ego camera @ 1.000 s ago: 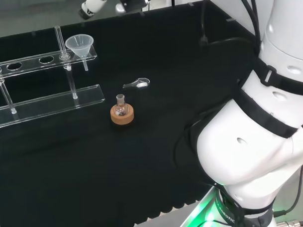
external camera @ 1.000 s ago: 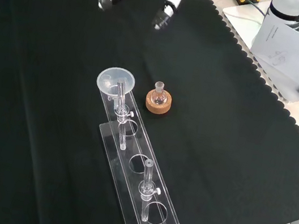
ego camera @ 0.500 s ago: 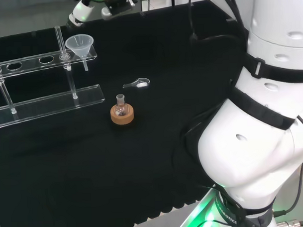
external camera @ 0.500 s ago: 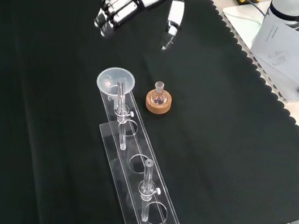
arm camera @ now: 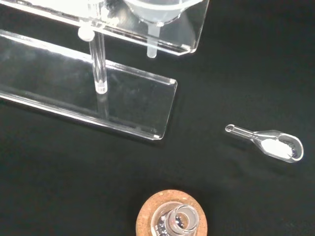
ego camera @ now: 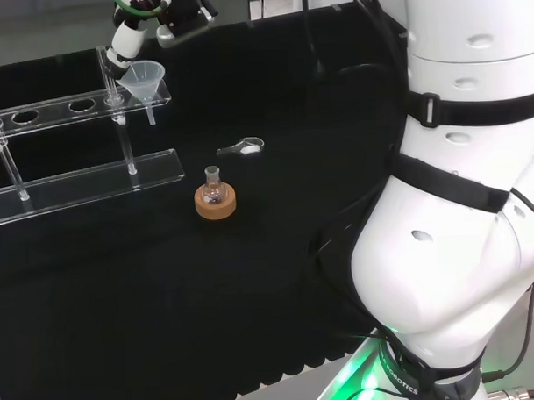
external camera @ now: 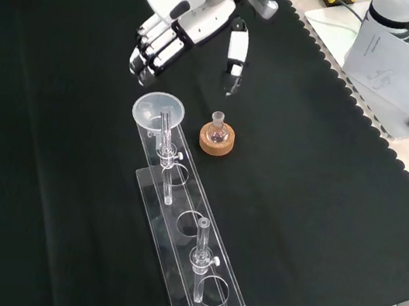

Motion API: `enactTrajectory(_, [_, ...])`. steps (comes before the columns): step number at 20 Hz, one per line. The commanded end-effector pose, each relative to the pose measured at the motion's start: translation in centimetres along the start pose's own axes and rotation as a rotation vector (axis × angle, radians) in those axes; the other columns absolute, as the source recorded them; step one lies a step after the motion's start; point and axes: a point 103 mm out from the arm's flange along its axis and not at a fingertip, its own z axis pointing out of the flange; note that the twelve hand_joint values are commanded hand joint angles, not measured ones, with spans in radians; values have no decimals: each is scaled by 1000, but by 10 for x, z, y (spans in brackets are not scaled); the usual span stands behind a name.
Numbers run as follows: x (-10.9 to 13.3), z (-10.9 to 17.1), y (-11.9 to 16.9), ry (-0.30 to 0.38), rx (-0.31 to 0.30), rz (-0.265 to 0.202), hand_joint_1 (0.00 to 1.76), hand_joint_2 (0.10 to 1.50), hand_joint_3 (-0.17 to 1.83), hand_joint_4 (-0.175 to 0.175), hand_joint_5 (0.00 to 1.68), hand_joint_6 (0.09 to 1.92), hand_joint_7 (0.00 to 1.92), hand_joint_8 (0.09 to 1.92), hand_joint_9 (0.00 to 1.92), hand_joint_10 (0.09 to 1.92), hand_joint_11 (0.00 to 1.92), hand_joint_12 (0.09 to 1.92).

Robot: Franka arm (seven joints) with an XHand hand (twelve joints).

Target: Pick up the funnel from the transparent funnel stand.

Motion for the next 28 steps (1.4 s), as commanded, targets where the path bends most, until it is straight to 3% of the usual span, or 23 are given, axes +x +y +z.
enactTrajectory(1, [12,7,9,-13,20,-9,493,745,148,63,0,87,0,87,0,469,32,1586])
enactTrajectory(13, [4,20,38,4,58,4,525,743,123,49,0,87,0,87,0,701,127,1572])
enactTrajectory(28, [0,33,57,-20,73,17,574,745,110,31,0,87,0,87,0,550,141,1556])
